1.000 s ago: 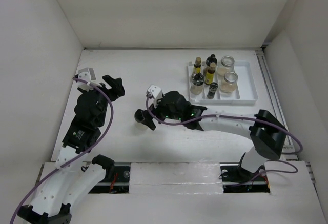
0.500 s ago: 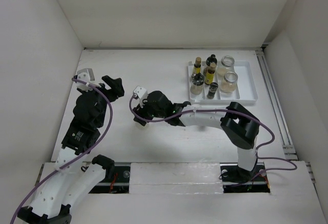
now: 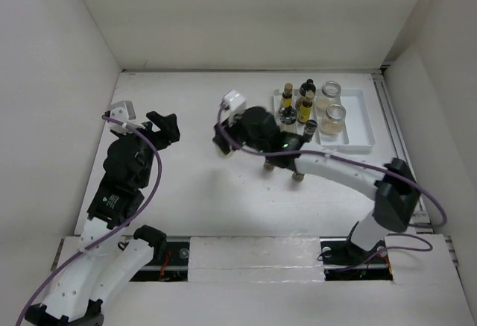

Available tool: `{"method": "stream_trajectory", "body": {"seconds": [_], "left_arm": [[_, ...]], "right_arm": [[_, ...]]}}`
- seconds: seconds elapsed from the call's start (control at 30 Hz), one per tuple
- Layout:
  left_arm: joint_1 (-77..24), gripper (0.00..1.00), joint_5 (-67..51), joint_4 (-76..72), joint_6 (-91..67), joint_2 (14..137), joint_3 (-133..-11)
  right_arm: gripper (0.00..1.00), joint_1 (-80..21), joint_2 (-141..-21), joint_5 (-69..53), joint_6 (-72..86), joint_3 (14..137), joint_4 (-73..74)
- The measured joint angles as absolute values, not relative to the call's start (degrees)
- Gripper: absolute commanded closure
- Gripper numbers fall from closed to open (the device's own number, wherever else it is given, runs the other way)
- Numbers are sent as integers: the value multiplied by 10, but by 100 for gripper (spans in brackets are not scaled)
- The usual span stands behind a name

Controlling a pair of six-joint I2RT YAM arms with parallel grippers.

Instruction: Organize the condiment bottles

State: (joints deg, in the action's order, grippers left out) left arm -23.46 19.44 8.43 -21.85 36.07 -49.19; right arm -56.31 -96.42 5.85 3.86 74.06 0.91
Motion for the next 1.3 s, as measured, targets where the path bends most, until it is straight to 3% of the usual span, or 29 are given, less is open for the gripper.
{"method": "stream_trajectory", "body": {"seconds": [0.1,0.27,0.53,0.77,1.03,1.17,1.2,1.3], "left_arm": [[-234,29,190,84,-219,359,-492],[-235,29,181,85,-219,353,-492],[-235,28,165,84,-219,335,-492],[-235,28,160,84,-219,325,-492],[-234,28,154,84,-219,321,-492],[-234,28,152,84,-219,321,-492],[-234,28,152,84,-219,321,-492],[-234,28,152,84,-219,321,-492]], "right_arm": [[72,-478,-869,63,50,741,-2],[72,-251,-772,136,87,727,-47],[72,17,-818,185,152,700,-47],[72,84,-969,162,180,732,-39],[69,93,-1074,130,182,783,-30],[57,93,-1112,114,179,822,-37],[48,93,-1120,112,178,829,-40],[36,93,-1140,105,175,844,-45]]}}
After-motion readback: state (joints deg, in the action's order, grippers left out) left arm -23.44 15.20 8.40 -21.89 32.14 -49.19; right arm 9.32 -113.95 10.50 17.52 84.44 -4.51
